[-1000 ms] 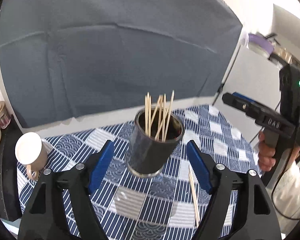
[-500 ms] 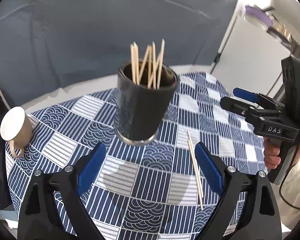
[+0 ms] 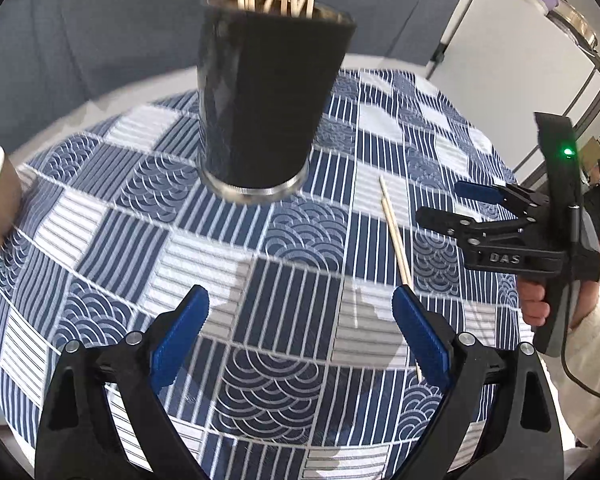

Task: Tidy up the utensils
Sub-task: 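Move both open tools back down to the last wooden sticks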

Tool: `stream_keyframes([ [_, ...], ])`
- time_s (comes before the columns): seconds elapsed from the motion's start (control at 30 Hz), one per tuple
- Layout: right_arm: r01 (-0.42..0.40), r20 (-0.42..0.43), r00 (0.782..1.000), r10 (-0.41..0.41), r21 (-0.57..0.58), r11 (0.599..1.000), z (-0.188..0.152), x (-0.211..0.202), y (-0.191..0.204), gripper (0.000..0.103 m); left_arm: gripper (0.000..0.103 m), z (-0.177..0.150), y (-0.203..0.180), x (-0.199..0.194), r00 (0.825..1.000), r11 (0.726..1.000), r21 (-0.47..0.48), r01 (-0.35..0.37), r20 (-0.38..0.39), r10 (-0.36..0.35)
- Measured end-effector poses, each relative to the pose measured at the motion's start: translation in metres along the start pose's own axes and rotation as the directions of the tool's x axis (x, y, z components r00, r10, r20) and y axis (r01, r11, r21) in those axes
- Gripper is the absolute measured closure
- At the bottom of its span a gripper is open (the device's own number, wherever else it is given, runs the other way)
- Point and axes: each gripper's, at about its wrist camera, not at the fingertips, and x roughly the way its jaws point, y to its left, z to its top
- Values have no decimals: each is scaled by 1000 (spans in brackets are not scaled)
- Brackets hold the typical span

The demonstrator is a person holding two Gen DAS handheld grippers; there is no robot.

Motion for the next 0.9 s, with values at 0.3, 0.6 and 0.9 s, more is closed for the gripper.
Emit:
stream_keyframes([
  [0.3, 56, -93, 994, -55, 2, 998, -17, 31, -4, 18, 12, -19, -3, 26, 996, 1000, -30, -3, -87, 1],
  [0.6, 44, -127, 991, -39, 33, 999, -11, 36, -4, 17, 12, -15, -34, 58, 988, 998, 58, 29, -153, -20],
  [0.9, 45, -183, 983, -26, 104, 994, -12, 40, -15, 14, 12, 10, -53, 83, 984, 996, 88, 34, -179, -18],
])
